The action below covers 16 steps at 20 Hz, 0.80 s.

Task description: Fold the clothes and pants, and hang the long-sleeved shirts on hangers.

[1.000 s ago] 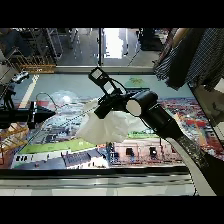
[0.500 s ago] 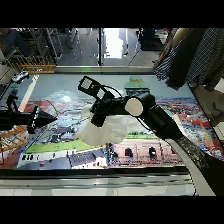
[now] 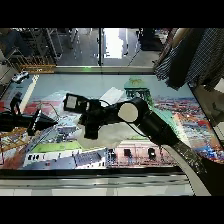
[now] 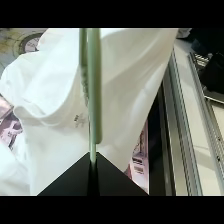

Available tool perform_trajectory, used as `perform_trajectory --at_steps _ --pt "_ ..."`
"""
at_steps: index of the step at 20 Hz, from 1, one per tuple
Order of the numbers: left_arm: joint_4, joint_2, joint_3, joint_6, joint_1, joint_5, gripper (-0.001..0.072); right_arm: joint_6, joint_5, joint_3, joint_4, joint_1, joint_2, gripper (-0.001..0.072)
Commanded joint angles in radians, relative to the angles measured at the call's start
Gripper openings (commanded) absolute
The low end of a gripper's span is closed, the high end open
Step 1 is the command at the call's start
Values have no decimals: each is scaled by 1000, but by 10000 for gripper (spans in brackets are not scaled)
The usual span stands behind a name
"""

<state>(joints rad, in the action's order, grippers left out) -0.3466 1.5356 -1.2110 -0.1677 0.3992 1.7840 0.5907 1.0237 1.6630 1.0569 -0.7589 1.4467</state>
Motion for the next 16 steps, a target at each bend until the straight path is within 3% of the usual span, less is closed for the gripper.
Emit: perform_trajectory --at_steps 1,3,4,5,7,11,13,16 --pt "3 14 -1 6 -1 0 10 -89 -31 1 -11 -57 0 23" --pt "78 17 -1 6 0 -2 10 -79 -96 1 -11 -71 1 23" --pt "138 18 -1 6 0 -2 10 -26 -137 1 -15 -71 1 63" --pt "211 21 -1 6 0 -1 10 69 -180 1 -6 -71 1 202" --pt "336 29 0 6 0 2 10 267 -245 1 42 -62 -1 396" --pt "435 47 0 6 0 21 10 435 -253 1 210 -57 -60 486" --pt "435 58 0 6 0 26 9 583 -214 1 356 -39 -120 507" --pt "463 80 1 6 0 39 9 762 62 0 484 69 -187 530"
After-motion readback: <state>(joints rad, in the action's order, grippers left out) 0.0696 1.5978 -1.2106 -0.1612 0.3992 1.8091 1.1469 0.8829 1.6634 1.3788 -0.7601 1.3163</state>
